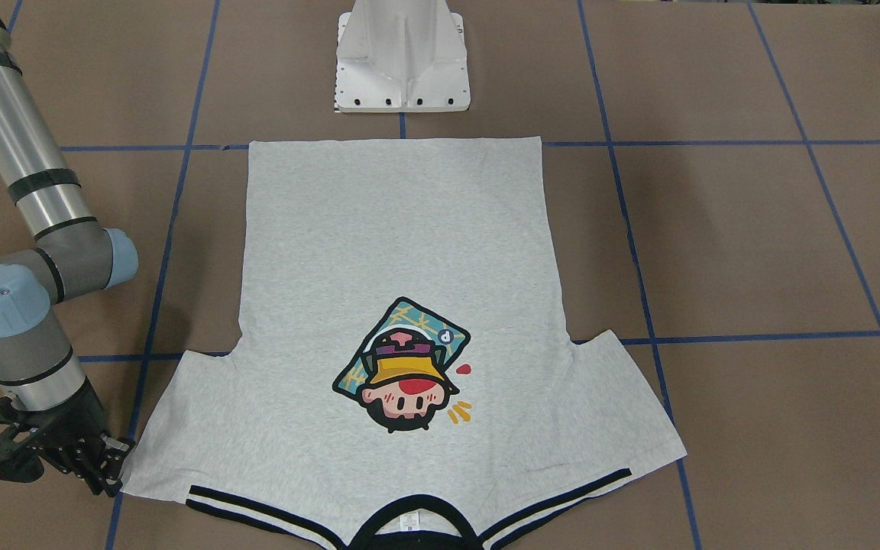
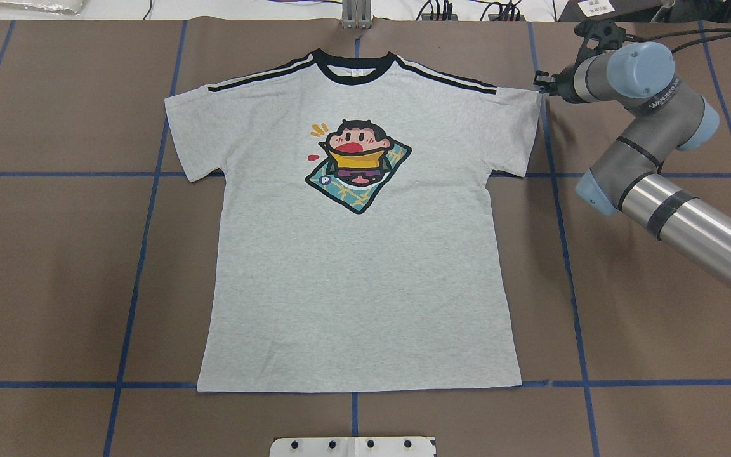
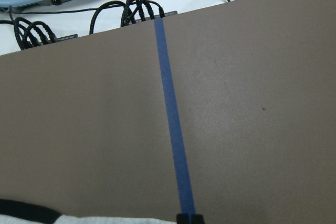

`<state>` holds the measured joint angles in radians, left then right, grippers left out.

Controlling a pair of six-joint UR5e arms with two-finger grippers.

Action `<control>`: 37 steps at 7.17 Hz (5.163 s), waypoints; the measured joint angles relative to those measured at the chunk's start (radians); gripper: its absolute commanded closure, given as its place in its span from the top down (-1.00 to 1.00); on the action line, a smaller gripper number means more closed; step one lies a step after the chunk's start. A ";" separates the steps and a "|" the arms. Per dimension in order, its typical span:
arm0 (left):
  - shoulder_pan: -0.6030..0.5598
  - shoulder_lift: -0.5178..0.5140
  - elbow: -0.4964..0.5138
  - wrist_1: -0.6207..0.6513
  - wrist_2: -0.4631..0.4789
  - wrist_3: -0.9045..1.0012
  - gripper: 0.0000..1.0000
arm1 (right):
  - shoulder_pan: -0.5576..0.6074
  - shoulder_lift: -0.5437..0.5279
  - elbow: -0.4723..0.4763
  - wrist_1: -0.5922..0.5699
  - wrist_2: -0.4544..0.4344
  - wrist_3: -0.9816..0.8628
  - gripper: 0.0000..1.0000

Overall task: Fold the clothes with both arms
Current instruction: 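Move the right arm in toward the shirt's striped shoulder near the collar, then lower the right gripper onto the shoulder seam beside the black collar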

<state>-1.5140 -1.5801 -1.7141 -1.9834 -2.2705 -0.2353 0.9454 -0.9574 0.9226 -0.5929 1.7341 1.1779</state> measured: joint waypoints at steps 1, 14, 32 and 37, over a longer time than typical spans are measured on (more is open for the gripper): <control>0.000 0.000 0.000 0.000 0.000 -0.001 1.00 | 0.000 0.003 -0.002 -0.001 -0.004 0.031 0.61; 0.000 0.005 -0.003 0.000 0.000 -0.003 1.00 | -0.007 0.024 0.058 -0.023 0.026 0.135 -1.00; 0.134 -0.087 0.052 -0.040 -0.001 -0.305 1.00 | -0.182 0.389 -0.001 -0.407 -0.178 0.405 1.00; 0.369 -0.460 0.512 -0.326 0.036 -0.750 0.60 | -0.143 0.057 0.533 -0.526 0.001 0.365 1.00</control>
<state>-1.1451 -2.0401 -1.2024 -2.3095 -2.2340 -0.9854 0.8029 -0.9005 1.4559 -1.1188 1.7355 1.5427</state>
